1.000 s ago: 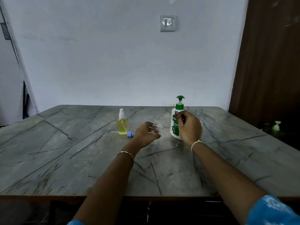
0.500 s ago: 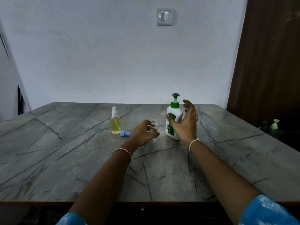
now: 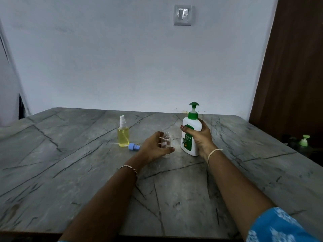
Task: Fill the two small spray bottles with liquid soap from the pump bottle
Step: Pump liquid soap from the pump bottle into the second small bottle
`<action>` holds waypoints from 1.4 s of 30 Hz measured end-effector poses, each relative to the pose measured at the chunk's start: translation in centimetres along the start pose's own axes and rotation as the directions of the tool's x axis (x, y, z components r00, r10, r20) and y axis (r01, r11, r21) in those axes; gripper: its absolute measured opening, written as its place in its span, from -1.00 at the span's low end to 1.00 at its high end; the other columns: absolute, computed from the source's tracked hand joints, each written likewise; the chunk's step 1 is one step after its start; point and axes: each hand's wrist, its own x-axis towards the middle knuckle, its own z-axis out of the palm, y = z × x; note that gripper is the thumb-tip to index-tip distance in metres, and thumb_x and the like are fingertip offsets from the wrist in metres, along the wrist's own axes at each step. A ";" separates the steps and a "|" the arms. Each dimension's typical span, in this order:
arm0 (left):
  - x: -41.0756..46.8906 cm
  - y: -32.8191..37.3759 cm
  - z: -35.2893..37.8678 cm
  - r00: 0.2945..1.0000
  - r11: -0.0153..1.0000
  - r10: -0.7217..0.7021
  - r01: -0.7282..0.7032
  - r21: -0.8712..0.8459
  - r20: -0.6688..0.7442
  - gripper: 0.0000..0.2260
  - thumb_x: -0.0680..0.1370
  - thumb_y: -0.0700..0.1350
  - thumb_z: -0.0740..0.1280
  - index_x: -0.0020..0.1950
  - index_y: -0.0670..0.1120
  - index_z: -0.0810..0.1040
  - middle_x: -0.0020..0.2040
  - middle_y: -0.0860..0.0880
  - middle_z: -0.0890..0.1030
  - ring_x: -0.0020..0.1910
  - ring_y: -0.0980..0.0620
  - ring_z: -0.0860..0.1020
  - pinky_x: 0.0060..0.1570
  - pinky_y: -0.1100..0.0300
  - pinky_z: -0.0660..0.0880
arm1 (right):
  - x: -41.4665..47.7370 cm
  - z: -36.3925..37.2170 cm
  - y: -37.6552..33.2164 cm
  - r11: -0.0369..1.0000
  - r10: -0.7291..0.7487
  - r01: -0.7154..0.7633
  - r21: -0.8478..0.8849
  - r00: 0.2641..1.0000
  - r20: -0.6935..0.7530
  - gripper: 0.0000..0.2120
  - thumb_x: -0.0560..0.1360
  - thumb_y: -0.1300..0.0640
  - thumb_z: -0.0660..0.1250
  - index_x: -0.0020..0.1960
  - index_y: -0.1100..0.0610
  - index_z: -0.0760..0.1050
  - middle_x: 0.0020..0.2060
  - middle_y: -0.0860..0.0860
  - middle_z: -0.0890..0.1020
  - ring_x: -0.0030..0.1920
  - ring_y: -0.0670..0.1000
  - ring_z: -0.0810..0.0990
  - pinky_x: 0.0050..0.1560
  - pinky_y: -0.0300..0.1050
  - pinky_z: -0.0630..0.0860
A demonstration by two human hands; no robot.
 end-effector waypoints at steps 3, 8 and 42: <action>-0.1 -0.5 0.1 1.000 1.000 0.004 -0.004 -0.026 0.003 -0.42 0.26 0.14 0.55 0.20 -0.01 0.47 0.03 0.01 0.65 0.04 0.03 0.63 0.13 -0.04 0.56 | 0.0 -0.1 0.3 0.999 0.012 -0.010 -0.043 0.999 0.040 -0.59 0.33 0.34 0.51 0.11 0.08 0.52 -0.14 -0.01 0.66 -0.13 0.00 0.62 -0.16 -0.14 0.55; -0.4 -0.4 0.3 1.000 0.998 0.011 -0.011 -0.058 -0.010 -0.31 0.14 0.28 0.49 0.17 0.01 0.48 0.00 0.01 0.65 0.01 0.05 0.64 0.12 -0.01 0.57 | -0.3 0.1 0.4 0.983 -0.097 0.107 -0.150 0.992 0.076 -0.45 0.38 0.41 0.40 0.29 0.06 0.40 0.01 0.00 0.58 -0.07 -0.07 0.57 0.04 -0.10 0.54; -0.4 0.0 0.5 0.997 0.996 -0.008 0.001 -0.092 -0.077 -0.50 0.31 -0.03 0.57 0.20 -0.10 0.56 0.08 -0.05 0.66 0.03 0.01 0.64 0.13 0.00 0.57 | -2.3 -0.9 -2.1 0.227 -0.190 0.686 -0.691 0.728 0.659 -0.06 0.26 0.18 0.42 0.44 -0.31 0.01 0.11 0.05 0.53 0.04 0.07 0.46 -0.03 -0.11 0.43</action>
